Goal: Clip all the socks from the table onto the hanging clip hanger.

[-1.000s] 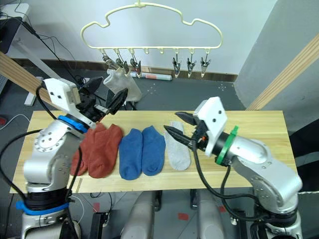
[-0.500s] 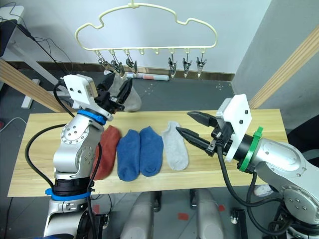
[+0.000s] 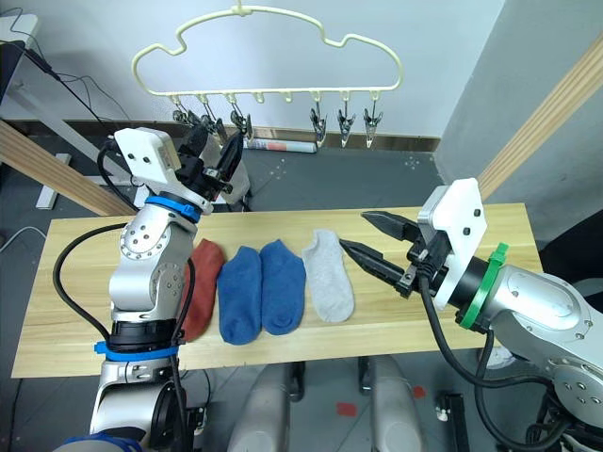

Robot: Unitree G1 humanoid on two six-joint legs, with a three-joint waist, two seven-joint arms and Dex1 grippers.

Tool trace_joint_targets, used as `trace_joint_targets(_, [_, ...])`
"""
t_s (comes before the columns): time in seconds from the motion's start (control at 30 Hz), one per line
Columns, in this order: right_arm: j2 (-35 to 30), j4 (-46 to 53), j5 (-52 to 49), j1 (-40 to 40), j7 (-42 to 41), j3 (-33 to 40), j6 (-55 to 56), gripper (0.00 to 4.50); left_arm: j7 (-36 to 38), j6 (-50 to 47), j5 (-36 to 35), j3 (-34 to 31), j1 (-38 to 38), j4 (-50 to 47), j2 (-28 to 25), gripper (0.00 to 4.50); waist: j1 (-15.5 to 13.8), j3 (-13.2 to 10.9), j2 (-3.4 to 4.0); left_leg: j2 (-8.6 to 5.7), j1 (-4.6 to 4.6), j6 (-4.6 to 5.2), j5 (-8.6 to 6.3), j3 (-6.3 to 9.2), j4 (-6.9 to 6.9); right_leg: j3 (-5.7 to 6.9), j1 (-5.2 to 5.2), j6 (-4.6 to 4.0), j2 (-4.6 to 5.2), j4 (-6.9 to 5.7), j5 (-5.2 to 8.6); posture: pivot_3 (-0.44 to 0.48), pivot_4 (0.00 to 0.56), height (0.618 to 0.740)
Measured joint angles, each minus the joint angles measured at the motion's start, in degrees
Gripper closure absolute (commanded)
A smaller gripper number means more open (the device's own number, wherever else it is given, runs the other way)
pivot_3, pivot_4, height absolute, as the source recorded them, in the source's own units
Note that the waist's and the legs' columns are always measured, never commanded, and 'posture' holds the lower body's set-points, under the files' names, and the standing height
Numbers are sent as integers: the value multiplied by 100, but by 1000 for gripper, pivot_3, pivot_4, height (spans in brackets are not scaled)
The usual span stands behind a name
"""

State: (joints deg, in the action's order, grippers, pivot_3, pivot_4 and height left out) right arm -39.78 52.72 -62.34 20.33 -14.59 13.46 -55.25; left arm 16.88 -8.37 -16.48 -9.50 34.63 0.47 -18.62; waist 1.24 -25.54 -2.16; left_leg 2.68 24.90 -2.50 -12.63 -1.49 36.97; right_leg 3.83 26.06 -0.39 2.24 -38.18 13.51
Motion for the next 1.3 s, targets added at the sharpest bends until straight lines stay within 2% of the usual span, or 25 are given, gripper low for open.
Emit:
trace_joint_targets(0.13, [-60, -4, -56, -88, 59, -40, 115, 2130, 10, 117, 17, -1, 32, 41, -18, 2811, 22, 0, 0, 0, 0, 0, 0, 0, 0, -1, 0, 1, 0, 0, -1, -118, 445, 735])
trace_joint_targets(0.43, [-188, -20, -99, -156, 105, -194, 342, 2130, -24, 133, 22, -14, 79, 26, -77, 2811, 40, 0, 0, 0, 0, -1, 1, 0, 1, -1, 0, 2, -1, -2, -1, -102, 446, 735])
trace_joint_targets(0.77, [-74, -198, 86, 175, 213, -362, 830, 2130, -245, -102, 12, -198, 96, -342, -138, 2811, 39, 0, 0, 0, -1, -2, 2, 0, 2, -2, 0, 2, -1, -4, -1, -95, 446, 735])
trace_joint_targets(1.3, [-168, -357, 557, 107, -171, -581, 1115, 2130, -372, -462, 8, -204, 91, -719, -126, 2811, 25, 0, 0, 1, -2, -3, 2, 0, 4, -3, 0, 2, 0, -9, -2, -77, 446, 735])
